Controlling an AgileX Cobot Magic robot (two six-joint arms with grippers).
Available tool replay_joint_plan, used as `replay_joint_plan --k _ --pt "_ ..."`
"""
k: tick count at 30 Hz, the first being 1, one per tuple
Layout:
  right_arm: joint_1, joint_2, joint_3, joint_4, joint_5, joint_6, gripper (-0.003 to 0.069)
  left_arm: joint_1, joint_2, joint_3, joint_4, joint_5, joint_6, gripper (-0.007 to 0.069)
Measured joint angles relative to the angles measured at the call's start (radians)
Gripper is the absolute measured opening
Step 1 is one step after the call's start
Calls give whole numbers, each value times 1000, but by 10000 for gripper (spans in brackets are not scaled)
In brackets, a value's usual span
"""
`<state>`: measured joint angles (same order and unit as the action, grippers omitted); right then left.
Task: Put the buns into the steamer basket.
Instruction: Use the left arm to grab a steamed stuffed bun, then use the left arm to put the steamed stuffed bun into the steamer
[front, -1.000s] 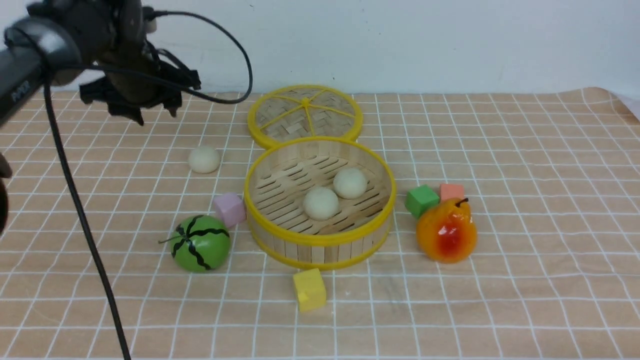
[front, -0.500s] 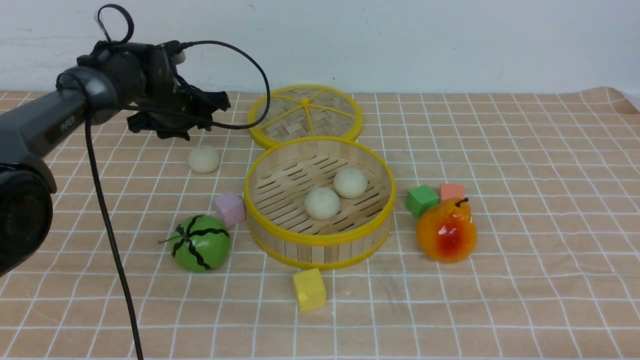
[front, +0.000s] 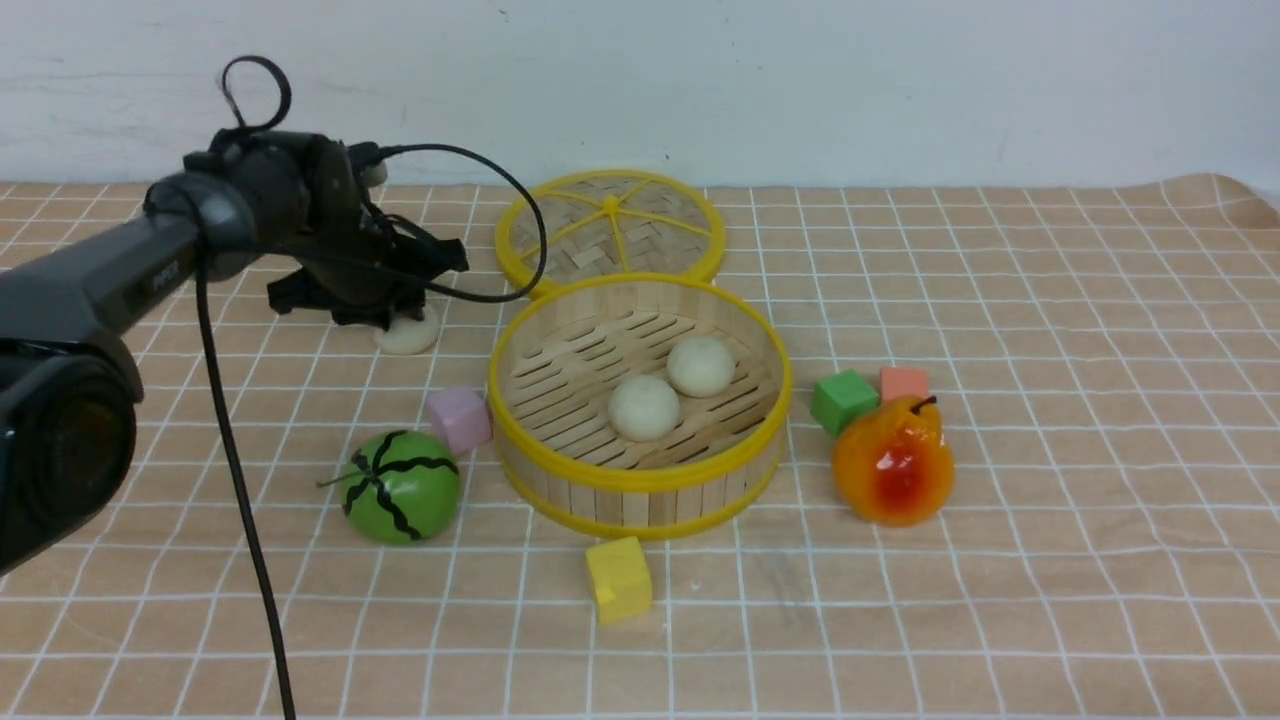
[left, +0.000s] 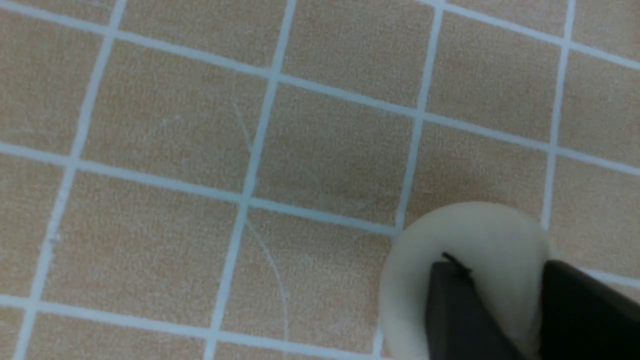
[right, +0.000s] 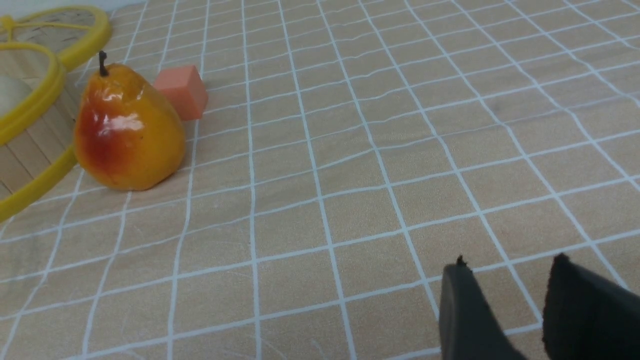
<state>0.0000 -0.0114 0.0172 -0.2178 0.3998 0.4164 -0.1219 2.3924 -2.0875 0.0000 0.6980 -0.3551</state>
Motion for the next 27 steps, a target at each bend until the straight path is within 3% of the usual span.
replay_joint_plan --k 2,4,11,14,22,27 --pt "0 0 0 0 0 0 241 0 -25 -23 -19 59 28 27" --pt "0 0 0 0 0 0 241 -2 -57 -47 -53 111 62 -6" --pt "0 0 0 0 0 0 241 -68 -188 -77 -249 264 233 -6" --pt "0 0 0 0 0 0 241 -150 -177 -79 -299 320 286 -6" --pt "0 0 0 0 0 0 241 -224 -67 -79 -210 308 241 13" --pt "0 0 0 0 0 0 241 -227 -35 -77 -97 284 131 99"
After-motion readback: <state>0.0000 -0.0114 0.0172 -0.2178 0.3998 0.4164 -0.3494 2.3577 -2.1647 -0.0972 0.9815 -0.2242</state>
